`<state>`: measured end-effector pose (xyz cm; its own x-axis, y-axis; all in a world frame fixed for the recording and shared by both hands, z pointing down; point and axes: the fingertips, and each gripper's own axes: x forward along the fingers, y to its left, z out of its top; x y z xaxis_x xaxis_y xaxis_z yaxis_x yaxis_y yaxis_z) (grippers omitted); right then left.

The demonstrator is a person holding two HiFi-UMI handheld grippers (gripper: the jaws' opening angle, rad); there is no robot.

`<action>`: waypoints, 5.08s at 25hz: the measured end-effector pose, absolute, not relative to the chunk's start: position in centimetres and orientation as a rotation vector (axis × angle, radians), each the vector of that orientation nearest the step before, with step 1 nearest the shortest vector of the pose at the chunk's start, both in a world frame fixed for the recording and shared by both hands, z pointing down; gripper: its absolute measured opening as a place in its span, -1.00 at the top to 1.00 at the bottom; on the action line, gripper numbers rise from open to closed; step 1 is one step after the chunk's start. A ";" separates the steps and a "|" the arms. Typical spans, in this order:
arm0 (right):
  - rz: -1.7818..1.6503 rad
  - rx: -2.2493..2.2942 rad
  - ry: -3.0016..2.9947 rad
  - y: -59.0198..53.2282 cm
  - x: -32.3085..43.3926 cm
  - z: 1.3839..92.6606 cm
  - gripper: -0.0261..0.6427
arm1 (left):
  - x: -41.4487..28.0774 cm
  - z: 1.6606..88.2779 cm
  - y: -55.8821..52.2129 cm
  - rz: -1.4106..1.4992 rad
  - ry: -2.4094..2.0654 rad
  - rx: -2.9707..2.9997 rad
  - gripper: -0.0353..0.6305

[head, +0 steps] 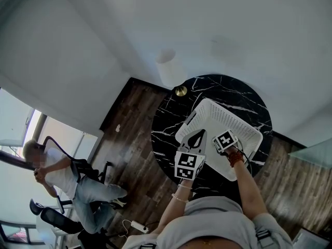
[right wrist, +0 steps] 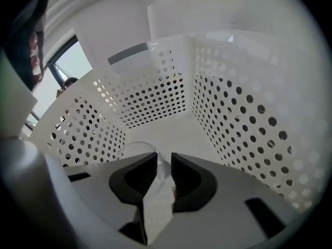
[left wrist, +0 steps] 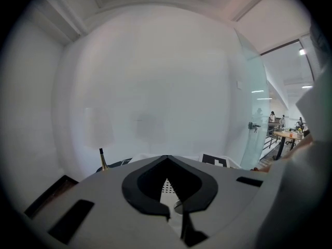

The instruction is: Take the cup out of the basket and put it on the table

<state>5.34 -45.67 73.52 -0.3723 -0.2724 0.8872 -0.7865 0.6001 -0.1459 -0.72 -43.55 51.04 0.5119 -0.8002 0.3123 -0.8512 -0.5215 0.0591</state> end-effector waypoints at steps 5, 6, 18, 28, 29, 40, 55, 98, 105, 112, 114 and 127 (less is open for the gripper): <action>0.726 0.868 -1.928 -45.6 5.7 73.5 0.67 | -0.7 51.1 -43.7 0.370 -1.409 2.551 0.88; 0.728 0.872 -1.930 -45.7 5.8 73.5 0.67 | -0.7 51.1 -43.7 0.367 -1.410 2.551 0.88; 0.760 0.925 -1.933 -46.1 6.6 73.5 0.72 | -0.8 52.0 -44.4 0.424 -1.397 2.558 0.88; 0.833 0.949 -1.963 -46.2 6.2 73.5 0.74 | -1.3 52.9 -44.6 0.454 -1.405 2.557 0.88; 0.841 0.952 -1.965 -46.1 6.2 73.5 0.75 | -1.3 53.0 -44.5 0.456 -1.402 2.555 0.88; 0.869 1.000 -2.018 -46.7 5.9 71.8 0.75 | -1.4 54.2 -44.6 0.479 -1.378 2.544 0.88; 0.897 1.064 -2.174 -47.0 4.2 66.7 0.75 | -1.2 55.0 -44.6 0.506 -1.365 2.543 0.88; 0.557 1.378 -2.481 -45.2 5.3 51.5 0.75 | -1.8 52.0 -45.0 0.436 -1.467 2.593 0.88; 0.522 1.426 -2.523 -44.2 5.8 49.4 0.75 | -1.8 51.5 -44.6 0.461 -1.493 2.614 0.88; 0.497 1.450 -2.546 -43.5 6.0 48.2 0.75 | -1.4 50.6 -44.5 0.463 -1.498 2.652 0.88; 0.487 1.462 -2.553 -43.5 6.2 47.8 0.75 | -1.3 50.3 -44.6 0.460 -1.498 2.660 0.88; 0.451 1.515 -2.557 -43.4 7.2 47.0 0.75 | -0.2 50.0 -44.8 0.456 -1.465 2.687 0.88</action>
